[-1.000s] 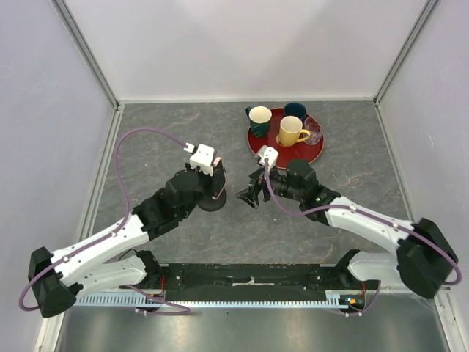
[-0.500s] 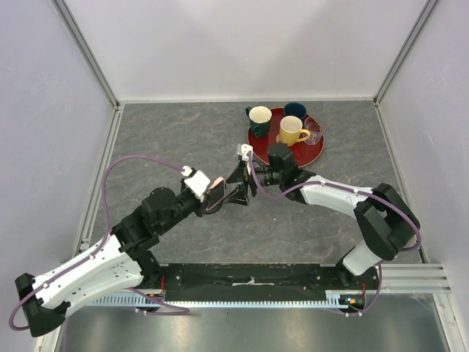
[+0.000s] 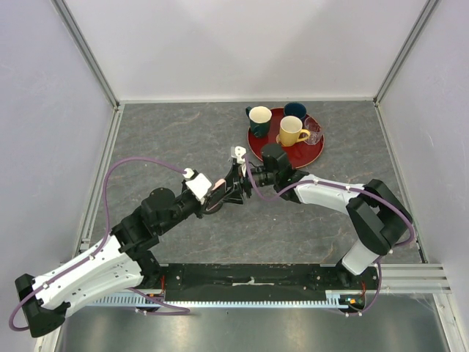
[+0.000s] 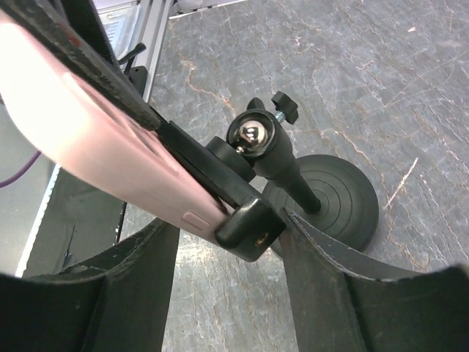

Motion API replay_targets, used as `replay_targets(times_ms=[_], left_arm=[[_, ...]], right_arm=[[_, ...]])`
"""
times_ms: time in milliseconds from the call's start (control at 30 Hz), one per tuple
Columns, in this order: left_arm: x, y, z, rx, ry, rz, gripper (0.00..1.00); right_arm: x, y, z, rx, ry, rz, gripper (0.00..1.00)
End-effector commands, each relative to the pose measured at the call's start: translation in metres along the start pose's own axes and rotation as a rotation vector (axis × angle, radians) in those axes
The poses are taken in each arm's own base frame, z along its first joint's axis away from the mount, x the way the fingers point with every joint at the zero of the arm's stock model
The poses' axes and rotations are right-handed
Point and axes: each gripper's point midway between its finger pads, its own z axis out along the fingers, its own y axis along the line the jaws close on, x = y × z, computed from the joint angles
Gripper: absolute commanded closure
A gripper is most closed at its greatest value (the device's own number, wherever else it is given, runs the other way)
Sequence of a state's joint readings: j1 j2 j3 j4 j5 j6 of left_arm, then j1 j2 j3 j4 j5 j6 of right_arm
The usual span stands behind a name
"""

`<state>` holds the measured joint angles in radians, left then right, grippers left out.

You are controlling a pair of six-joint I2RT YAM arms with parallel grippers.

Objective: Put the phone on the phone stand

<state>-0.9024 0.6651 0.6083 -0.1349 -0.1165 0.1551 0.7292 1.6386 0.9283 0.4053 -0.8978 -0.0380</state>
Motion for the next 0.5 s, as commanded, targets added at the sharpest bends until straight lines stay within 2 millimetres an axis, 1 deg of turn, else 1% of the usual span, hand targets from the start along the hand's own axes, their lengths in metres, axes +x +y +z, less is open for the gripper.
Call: replay_targets(times_ms=[0, 33, 100, 200, 233, 267, 300, 333, 367, 400, 433, 467], left_arm=[[0.014, 0.005, 0.0, -0.011, 0.044, 0.061, 0.98], [0.014, 0.006, 0.0, -0.014, 0.043, 0.06, 0.98], [0.011, 0.007, 0.0, -0.02, 0.034, 0.054, 0.98], [0.011, 0.006, 0.003, -0.015, 0.039, 0.052, 0.98], [0.009, 0.007, 0.004, -0.019, 0.035, 0.05, 0.98], [0.01, 0.007, 0.004, -0.021, 0.04, 0.049, 0.98], [0.01, 0.011, 0.005, -0.043, 0.045, 0.047, 0.98], [0.009, 0.014, 0.006, -0.057, 0.049, 0.039, 0.98], [0.008, 0.017, 0.006, -0.075, 0.049, 0.031, 0.98], [0.009, 0.025, 0.005, -0.124, 0.054, 0.023, 0.98], [0.008, 0.029, 0.005, -0.154, 0.053, 0.007, 0.98], [0.009, 0.033, 0.006, -0.175, 0.06, 0.0, 0.98]], right_arm=[[-0.021, 0.007, 0.006, -0.056, -0.039, -0.094, 0.4], [-0.02, 0.007, 0.006, -0.058, -0.034, -0.094, 0.44], [-0.016, 0.008, 0.005, -0.058, -0.025, -0.089, 0.46], [-0.017, 0.011, 0.007, -0.061, -0.032, -0.07, 0.62], [-0.018, 0.011, 0.007, -0.063, -0.036, -0.066, 0.74], [-0.018, 0.012, 0.009, -0.06, -0.039, -0.058, 0.82], [-0.021, 0.012, 0.009, -0.048, -0.05, -0.04, 0.94], [-0.023, 0.009, 0.009, -0.02, -0.059, -0.01, 1.0], [-0.025, -0.003, 0.01, 0.069, -0.076, 0.009, 1.0], [-0.031, -0.007, 0.006, 0.139, -0.119, 0.047, 1.0], [-0.035, -0.015, 0.003, 0.228, -0.151, 0.072, 1.0], [-0.038, -0.04, -0.005, 0.46, -0.197, 0.104, 1.0]])
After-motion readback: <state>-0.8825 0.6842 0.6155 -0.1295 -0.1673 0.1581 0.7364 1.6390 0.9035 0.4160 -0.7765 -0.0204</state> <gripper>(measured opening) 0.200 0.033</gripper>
